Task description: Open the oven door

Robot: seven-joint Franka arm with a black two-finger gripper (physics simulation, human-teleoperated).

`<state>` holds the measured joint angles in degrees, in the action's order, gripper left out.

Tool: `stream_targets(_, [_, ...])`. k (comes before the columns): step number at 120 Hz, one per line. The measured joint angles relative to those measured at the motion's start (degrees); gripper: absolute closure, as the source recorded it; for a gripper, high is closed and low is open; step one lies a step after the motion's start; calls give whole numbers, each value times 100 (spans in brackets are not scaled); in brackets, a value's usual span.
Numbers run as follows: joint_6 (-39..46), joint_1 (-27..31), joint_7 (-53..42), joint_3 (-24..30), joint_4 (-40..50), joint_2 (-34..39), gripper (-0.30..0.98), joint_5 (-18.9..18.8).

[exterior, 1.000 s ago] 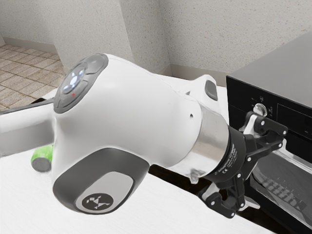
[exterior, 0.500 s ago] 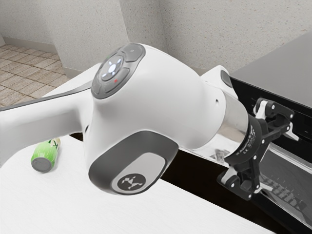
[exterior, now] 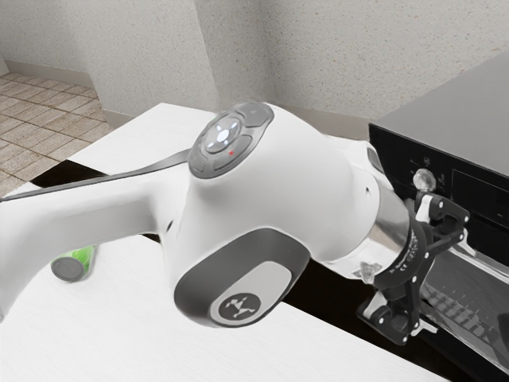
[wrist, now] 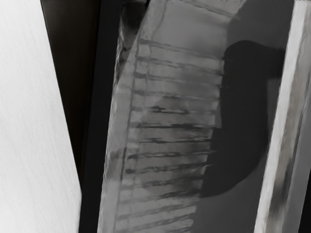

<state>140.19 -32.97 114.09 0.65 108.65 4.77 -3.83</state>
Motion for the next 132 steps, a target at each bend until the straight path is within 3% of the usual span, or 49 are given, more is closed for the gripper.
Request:
stream_targets(25, [0, 74, -118, -2, 323, 99, 0, 322])
stream_targets(46, [37, 605, -162, 229, 1528, 1108, 0, 353])
stream_targets(56, [95, 1357, -150, 933, 2142, 1848, 0, 425])
stream_targets(62, [143, 2121, -126, 1599, 2479, 2469, 1, 590])
stream_targets(70, [125, 3494, -206, 2879, 2841, 3684, 1, 1304])
stream_targets(78, [-15, 4091, -352, 3391, 2832, 4043, 1, 1843])
stream_targets(82, [-355, 4196, -488, 3227, 2228, 3743, 1, 1748])
stream_targets(93, [-2218, 4327, -887, 2606, -772, 2279, 1, 793])
stream_targets(100, [-3290, 4355, -1116, 1909, -1684, 1843, 0, 529])
stream_targets(111, [-4422, 4724, -1571, 1119, -1884, 1526, 0, 424])
stream_targets(132, [-5232, 4664, -2385, 965, -814, 1646, 0, 777])
